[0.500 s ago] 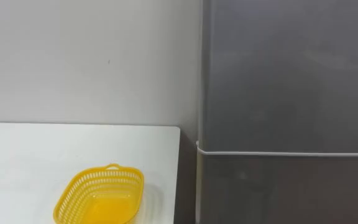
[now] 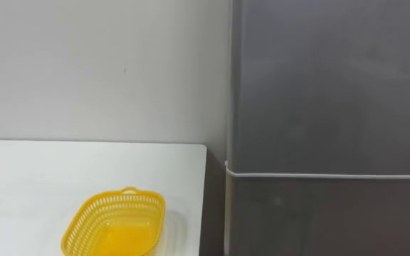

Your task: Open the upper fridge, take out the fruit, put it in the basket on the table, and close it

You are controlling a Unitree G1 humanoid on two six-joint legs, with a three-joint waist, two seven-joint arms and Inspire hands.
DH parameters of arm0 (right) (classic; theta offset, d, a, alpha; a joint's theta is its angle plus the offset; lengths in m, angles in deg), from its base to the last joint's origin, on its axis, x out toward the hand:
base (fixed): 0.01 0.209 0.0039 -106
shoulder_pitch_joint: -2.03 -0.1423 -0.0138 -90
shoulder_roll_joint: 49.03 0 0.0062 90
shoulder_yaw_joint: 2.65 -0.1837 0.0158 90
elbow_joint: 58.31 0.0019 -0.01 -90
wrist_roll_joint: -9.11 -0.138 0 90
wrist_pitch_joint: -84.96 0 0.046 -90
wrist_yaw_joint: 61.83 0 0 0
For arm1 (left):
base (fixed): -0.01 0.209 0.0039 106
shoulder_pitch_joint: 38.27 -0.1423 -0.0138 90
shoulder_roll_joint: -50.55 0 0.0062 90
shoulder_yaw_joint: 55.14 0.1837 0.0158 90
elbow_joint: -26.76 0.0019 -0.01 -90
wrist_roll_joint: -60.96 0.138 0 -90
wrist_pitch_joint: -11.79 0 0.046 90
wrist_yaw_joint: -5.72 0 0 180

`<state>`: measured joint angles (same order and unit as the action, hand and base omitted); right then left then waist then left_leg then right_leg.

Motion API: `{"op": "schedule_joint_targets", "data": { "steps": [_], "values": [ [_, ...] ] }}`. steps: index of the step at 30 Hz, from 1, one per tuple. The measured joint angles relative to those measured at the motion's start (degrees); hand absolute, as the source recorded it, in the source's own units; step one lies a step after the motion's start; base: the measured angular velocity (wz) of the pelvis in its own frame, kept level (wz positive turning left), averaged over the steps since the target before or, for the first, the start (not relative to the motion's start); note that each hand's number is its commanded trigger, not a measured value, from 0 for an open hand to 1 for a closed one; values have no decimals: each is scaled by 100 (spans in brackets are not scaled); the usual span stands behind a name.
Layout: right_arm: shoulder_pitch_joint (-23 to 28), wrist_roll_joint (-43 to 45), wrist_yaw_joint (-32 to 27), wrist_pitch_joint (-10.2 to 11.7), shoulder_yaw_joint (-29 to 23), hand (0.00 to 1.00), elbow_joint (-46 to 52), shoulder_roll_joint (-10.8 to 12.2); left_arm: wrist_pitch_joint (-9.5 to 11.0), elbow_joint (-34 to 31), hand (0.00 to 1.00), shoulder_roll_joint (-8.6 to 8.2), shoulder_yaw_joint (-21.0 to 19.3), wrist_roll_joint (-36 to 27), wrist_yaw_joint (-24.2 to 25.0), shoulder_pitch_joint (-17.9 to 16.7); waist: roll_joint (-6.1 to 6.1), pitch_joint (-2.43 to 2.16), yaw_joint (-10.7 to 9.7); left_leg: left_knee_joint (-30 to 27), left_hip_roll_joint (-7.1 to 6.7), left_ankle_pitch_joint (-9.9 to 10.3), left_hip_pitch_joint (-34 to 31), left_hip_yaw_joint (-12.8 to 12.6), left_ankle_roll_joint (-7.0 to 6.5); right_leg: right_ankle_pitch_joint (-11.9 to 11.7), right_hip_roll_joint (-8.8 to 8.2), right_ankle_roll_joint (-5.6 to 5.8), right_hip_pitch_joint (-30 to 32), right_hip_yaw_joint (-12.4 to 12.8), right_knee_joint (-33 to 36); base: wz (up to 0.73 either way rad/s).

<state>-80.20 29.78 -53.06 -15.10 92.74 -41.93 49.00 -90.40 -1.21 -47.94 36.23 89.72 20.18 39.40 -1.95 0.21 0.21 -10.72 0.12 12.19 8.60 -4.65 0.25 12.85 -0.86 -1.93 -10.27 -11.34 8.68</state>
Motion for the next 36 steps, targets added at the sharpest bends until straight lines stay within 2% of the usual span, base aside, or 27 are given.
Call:
{"op": "schedule_joint_targets", "data": {
  "steps": [4, 9, 13, 15, 16, 17, 18, 20, 22, 24, 26, 28, 30, 32, 36],
  "values": [
    [-38, -16, -72, 6, -1, 0, -78, -1, 23, 215, 0, -7, -7, -520, -224, 34, 35, -3, -5, -12, -1, 0, 8, 27, 0, 0, -2, 0, 1, 3, 5, 0],
    [-57, -110, -163, 7, -77, 0, -167, -5, 95, 208, 0, -9, -243, -1197, -560, 22, 112, 4, 2, -11, 1, 0, 10, 26, 0, -1, -2, -1, 1, -1, 11, 0],
    [-143, -81, -180, 48, -323, 0, -165, -31, 87, 167, 0, 18, -632, -1538, -846, 16, 131, 27, -3, -11, 1, 0, -3, 26, 0, 0, -3, -2, 5, -29, 20, 3],
    [-174, -36, -173, 81, -457, 0, -144, -46, 69, -54, 0, 72, -859, -1546, -1042, 5, 129, 64, 19, -10, -1, 0, -17, 50, 0, 9, -3, -2, 14, -68, 6, 16],
    [-207, -29, -174, 128, -485, 0, -142, -68, 70, -265, 0, 102, -1051, -1630, -1205, 4, 82, 95, 18, -13, -4, 0, -28, 103, 0, 10, -5, -3, 33, -128, 4, 27],
    [-222, -33, -175, 178, -638, 0, -132, -76, 130, -623, 0, 92, -1396, -2002, -1437, 26, 96, 83, 21, -11, -7, 0, -67, 171, 0, 11, -7, -5, 47, -193, 8, 28],
    [-228, -31, -173, 201, -730, 0, -128, -83, 218, -805, 0, 82, -1570, -2200, -1562, 46, 84, 86, 38, -10, -5, 0, -96, 170, 0, 11, -7, -5, 70, -213, 11, 19],
    [-259, -35, -207, 313, -908, 0, -58, -179, 686, -1086, 0, 73, -1998, -2869, -2042, 281, 90, 83, 183, -6, 2, -1, -117, 170, 0, 3, -6, -14, 116, -204, 28, -3],
    [-266, -33, -284, 425, -1001, 0, -35, -218, 822, -1346, 0, 69, -2151, -3231, -2336, 385, 105, 36, 173, -2, -6, -1, -114, 163, -1, 2, -9, -12, 113, -206, 20, -3],
    [-272, -39, -319, 543, -1204, 0, -4, -229, 960, -1645, 0, 68, -2170, -3486, -2591, 405, 109, 24, 174, 3, -8, -1, -113, 158, 0, -1, -7, -9, 116, -188, 21, -6],
    [-249, -29, -320, 678, -1368, 0, 35, -233, 1024, -2323, 0, 41, -2198, -3691, -2871, 296, 132, -1, 181, 1, -7, -1, -106, 158, -1, -6, -1, -10, 119, -149, 35, -9],
    [-217, -20, -308, 708, -1398, 0, 60, -255, 1043, -2948, 0, 39, -2204, -3830, -3049, 248, 155, -15, 181, 0, -6, -1, -90, 157, 0, -6, -3, -10, 118, -137, 48, -5],
    [-219, -26, -276, 740, -1408, 0, 68, -302, 1255, -3345, 0, 38, -2205, -3825, -3183, 255, 180, -38, 183, 8, -5, -1, -71, 150, 0, -6, -9, -10, 123, -137, 99, -2],
    [-191, 23, -216, 762, -1406, 0, 98, -306, 1305, -4004, 0, 7, -2278, -3818, -3329, 225, 229, -53, 169, 40, -2, -1, -42, 159, -1, -3, -10, -11, 120, -125, 107, -4],
    [-179, 2, -145, 749, -1335, 0, 20, -307, 1359, -5398, 0, -11, -2273, -3808, -3666, 186, 190, -40, 162, 35, -2, -1, -58, 152, -1, -1, -8, -13, 126, -118, 105, 1]
  ]
}}
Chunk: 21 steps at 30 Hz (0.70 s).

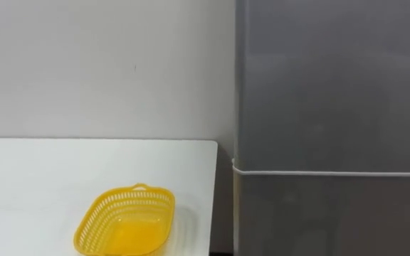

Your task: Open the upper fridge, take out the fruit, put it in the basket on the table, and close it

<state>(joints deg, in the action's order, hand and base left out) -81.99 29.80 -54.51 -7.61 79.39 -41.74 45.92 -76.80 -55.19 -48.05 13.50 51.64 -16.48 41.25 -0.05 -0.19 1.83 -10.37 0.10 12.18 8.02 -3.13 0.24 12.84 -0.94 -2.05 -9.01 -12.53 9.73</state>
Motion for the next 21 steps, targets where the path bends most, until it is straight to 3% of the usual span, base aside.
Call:
{"op": "schedule_joint_targets", "data": {
  "steps": [2, 3, 8, 15, 21],
  "values": [
    [18, 10, 56, 2, 9, 0, -14, 0, 43, -1016, 0, 8, 4, 40, -151, -4, -43, 12, 2, -7, -3, 0, -4, 6, 0, 2, 0, 1, 4, 5, -6, 0],
    [22, 4, 60, 0, 5, 0, -21, -2, 161, -1444, 0, 39, 9, 46, -242, 3, -61, 13, 2, -6, -5, 0, 0, 5, 0, 2, -1, 2, 5, 4, -6, 0],
    [91, 1, 94, 12, 76, 0, -83, -2, 461, -2492, 0, 87, 19, 112, -554, 8, -77, 14, 1, -9, -5, 0, 35, 15, 0, 2, -2, 3, -14, 4, 3, 0],
    [87, -39, 99, 93, 226, 0, -345, 3, 745, -3196, 0, 85, 108, 73, -573, 77, -62, 53, -59, -14, -2, 0, 1, 51, 0, 3, 2, 0, -3, -17, -29, 4],
    [80, 39, 211, 182, 235, 0, -431, 57, 834, -3505, 0, 98, 534, -563, 82, 186, -112, 76, -227, -10, -4, 0, 36, 37, 0, 2, 5, 2, -54, -9, 1, 0]
  ]
}}
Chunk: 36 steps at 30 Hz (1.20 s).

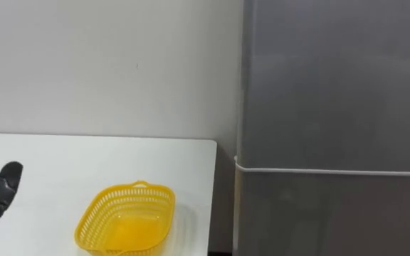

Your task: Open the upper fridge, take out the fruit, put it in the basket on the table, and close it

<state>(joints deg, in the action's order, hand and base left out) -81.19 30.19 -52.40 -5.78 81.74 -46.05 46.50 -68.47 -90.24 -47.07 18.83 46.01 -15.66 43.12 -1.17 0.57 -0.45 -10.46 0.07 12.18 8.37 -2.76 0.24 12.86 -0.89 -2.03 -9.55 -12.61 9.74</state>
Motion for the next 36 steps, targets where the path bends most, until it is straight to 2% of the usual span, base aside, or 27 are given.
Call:
{"op": "schedule_joint_targets", "data": {
  "steps": [1, 2, 6, 8, 12, 14, 18, 21, 24, 29, 36],
  "values": [
    [-14, 68, 22, 5, 3, 0, 9, 2, 0, -14, 0, 0, 150, -72, 164, 92, 17, -10, -37, -3, 2, 0, -15, -10, 0, 1, 1, 0, 32, 13, -4, -5],
    [-46, 154, 63, 5, 2, 0, 10, 1, -1, -16, 0, 1, 274, -73, 360, 232, 15, 3, -80, -3, 6, -1, -26, -21, -1, 1, 3, -1, 60, 35, -5, -8],
    [-36, 201, 149, 7, 1, 0, 36, 1, -1, -87, 0, 39, 521, -82, 895, 465, -2, -3, -231, -41, 4, 0, -71, -35, -1, 2, 2, 0, 115, 117, -2, -11],
    [-39, 201, 188, -23, 7, 0, 44, 0, -9, -149, 0, 207, 792, -210, 1258, 554, 15, -12, -282, -47, 5, 0, -154, -31, -1, -6, 2, -1, 201, 129, 46, -4],
    [-118, 232, 186, -17, 68, 0, 37, 0, -107, -145, 0, 357, 1116, -518, 1723, 596, 55, -23, -435, -42, 13, 0, -176, -32, -1, -9, -1, -3, 225, 138, 97, -3],
    [-124, 243, 174, -10, 55, 0, 19, -4, -129, -139, 0, 401, 1266, -629, 1997, 595, 78, -26, -585, -29, 16, 0, -163, -39, -1, -12, -1, -6, 203, 132, 97, 2],
    [-171, 241, 164, -10, 32, 0, 21, -5, -234, -112, 0, 400, 1403, -1055, 2411, 595, 108, -4, -668, 16, 24, 0, -106, -73, -1, -12, 2, -6, 176, 137, 93, -2],
    [-191, 206, 181, -17, 34, 0, 28, -5, -335, -107, 0, 401, 1421, -1361, 2660, 594, 123, 5, -714, 38, 29, 0, -94, -194, -1, -11, -2, -5, 189, 156, 89, -6],
    [-190, 184, 202, -51, 34, 0, 28, -5, -373, -108, 0, 411, 1424, -1378, 2857, 594, 137, 1, -708, 41, 27, 0, -123, -241, -1, -9, -5, -4, 270, 188, 89, -5],
    [-271, 189, 179, -65, 32, 0, -35, -19, -559, -109, 0, 435, 1425, -1376, 3209, 594, 150, -18, -709, 38, 30, -2, -172, -264, -2, -14, 3, -2, 345, 234, 117, -2],
    [-326, 176, 115, -70, 45, 0, -31, -34, -635, -107, 0, 435, 1445, -1377, 3609, 594, 148, -17, -693, 52, 42, -2, -158, -267, -2, -15, 14, -4, 340, 252, 109, -1]
  ]
}}
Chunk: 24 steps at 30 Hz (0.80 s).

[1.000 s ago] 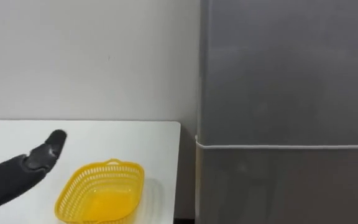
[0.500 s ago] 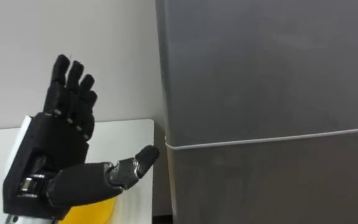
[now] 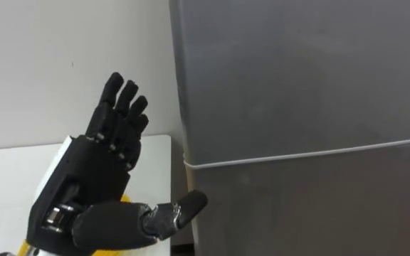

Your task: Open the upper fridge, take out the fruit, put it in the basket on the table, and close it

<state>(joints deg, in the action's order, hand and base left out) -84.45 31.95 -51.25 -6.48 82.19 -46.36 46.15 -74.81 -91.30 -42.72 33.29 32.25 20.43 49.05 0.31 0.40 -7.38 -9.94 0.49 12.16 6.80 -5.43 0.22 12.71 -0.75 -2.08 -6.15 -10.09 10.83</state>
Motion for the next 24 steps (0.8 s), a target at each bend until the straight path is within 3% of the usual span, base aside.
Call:
{"op": "schedule_joint_targets", "data": {
  "steps": [16, 20, 24],
  "values": [
    [-83, 15, -124, -201, 159, 0, 3, -9, -319, 3, 0, 4, 57, -1, 611, 0, 20, -6, -11, 40, 2, 0, 36, -67, 0, 0, 5, 0, 6, 59, -15, -2],
    [-79, 22, -179, -235, 246, 0, 7, -11, -331, 1, 0, 25, 265, 10, 626, 1, 117, -21, -8, 40, -8, 0, 38, -67, 0, 0, -2, 1, 2, 54, -13, 0],
    [-67, -2, -170, -237, 406, 0, 13, -15, -340, -1, 0, 58, 254, 8, 615, 1, 183, -7, -4, 40, -6, 0, 35, -68, 0, 0, -3, 1, -2, 34, -13, 3]
  ]
}}
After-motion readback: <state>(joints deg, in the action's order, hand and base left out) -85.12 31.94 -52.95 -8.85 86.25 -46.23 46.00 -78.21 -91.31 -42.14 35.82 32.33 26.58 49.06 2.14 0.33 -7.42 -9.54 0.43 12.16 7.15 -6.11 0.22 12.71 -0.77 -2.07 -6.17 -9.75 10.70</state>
